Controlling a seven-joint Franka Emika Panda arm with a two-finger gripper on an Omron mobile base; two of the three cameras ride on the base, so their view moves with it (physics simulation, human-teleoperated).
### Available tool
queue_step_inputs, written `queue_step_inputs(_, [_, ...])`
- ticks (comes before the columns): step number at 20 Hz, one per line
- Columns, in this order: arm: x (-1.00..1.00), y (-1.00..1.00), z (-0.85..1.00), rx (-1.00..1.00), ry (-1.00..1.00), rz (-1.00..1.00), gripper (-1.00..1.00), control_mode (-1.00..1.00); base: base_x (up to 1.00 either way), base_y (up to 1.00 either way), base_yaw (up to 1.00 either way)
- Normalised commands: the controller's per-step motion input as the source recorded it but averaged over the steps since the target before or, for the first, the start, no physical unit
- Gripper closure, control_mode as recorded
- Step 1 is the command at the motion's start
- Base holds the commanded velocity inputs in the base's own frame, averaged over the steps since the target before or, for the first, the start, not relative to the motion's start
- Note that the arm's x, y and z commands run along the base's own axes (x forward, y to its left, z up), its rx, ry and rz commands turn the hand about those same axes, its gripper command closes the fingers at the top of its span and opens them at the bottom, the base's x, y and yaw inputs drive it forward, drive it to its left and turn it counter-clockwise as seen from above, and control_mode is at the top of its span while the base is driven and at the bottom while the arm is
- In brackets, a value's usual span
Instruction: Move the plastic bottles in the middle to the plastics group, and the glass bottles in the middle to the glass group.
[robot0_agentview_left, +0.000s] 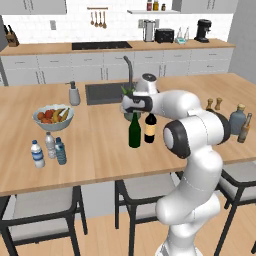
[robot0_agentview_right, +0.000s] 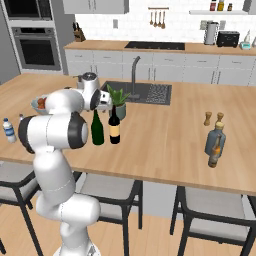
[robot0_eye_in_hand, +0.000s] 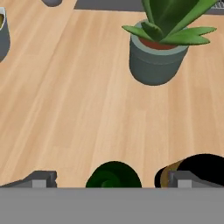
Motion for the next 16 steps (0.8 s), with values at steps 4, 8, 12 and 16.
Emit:
queue_step_inputs(4, [0.00,0.00,-0.21,0.00,0.00,0.08,1.00,-1.00,0.00,0.00,0.00])
queue_step_inputs(8, [0.00,0.00,-0.25,0.00,0.00,0.07,1.00,-1.00,0.00,0.00,0.00])
queue_step_inputs(12, [0.00,0.00,-0.25,0.00,0.01,0.07,1.00,-1.00,0.00,0.00,0.00])
queue_step_inputs(16, [-0.23,-0.05,-0.07,0.00,0.07,0.10,1.00,-1.00,0.00,0.00,0.00])
